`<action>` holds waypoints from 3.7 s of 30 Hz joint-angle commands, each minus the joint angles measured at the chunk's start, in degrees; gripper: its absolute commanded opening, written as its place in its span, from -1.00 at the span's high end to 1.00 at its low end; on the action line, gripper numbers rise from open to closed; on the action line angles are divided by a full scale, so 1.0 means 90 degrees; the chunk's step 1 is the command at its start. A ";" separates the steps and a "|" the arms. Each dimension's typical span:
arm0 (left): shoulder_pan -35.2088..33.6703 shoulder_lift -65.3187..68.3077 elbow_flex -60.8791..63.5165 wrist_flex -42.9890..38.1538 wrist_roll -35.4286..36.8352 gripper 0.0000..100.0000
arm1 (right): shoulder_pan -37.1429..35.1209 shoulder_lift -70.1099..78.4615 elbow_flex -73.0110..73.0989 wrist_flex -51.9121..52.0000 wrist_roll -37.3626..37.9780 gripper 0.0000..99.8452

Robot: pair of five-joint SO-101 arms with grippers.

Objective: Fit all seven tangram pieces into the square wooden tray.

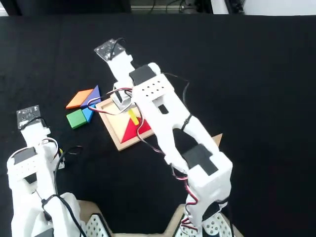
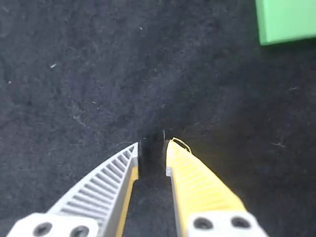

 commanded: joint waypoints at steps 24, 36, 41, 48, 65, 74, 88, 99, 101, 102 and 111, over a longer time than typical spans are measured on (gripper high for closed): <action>-0.0063 -0.0107 -0.0122 -0.0186 -0.0049 0.78 | 0.0000 0.0562 -0.0220 -0.0508 -0.0596 0.98; -0.0063 -0.0107 -0.0122 -0.0195 -0.0049 0.78 | -0.0117 0.0571 -0.0005 -0.0488 -0.0586 0.81; -0.0063 -0.0107 -0.0122 -0.0195 -0.0049 0.78 | -0.0234 0.0571 -0.0005 -0.0479 -0.0459 0.79; -0.0063 -0.0107 -0.0122 -0.0195 -0.0049 0.78 | -0.0576 0.0581 -0.0005 -0.0664 -0.0459 0.79; -0.0063 -0.0107 -0.0122 -0.0205 -0.0049 0.78 | -0.0772 0.0591 -0.0005 -0.1416 0.0225 0.79; -0.0073 -0.0107 -0.0122 -0.0205 -0.0039 0.78 | -0.0381 0.2056 -0.1031 -0.1827 0.1407 0.98; -0.0073 -0.0107 -0.0122 -0.0215 -0.0039 0.78 | 0.0049 0.3814 -0.4996 0.0391 0.1416 0.98; -0.0063 -0.0107 -0.0122 -0.0293 -0.0039 0.79 | -0.0078 0.5289 -0.6598 0.0674 0.1416 0.98; -0.0063 -0.0107 -0.0112 -0.0322 -0.0039 0.79 | -0.0049 0.5397 -0.6979 0.1143 0.1416 0.98; -0.0063 -0.0107 -0.0112 -0.0322 -0.0039 0.79 | -0.0039 0.5446 -0.7184 0.1397 0.1416 0.98; -0.0063 -0.0107 -0.0112 -0.0332 -0.0039 0.79 | -0.0088 0.6012 -0.8767 0.2891 0.1426 0.98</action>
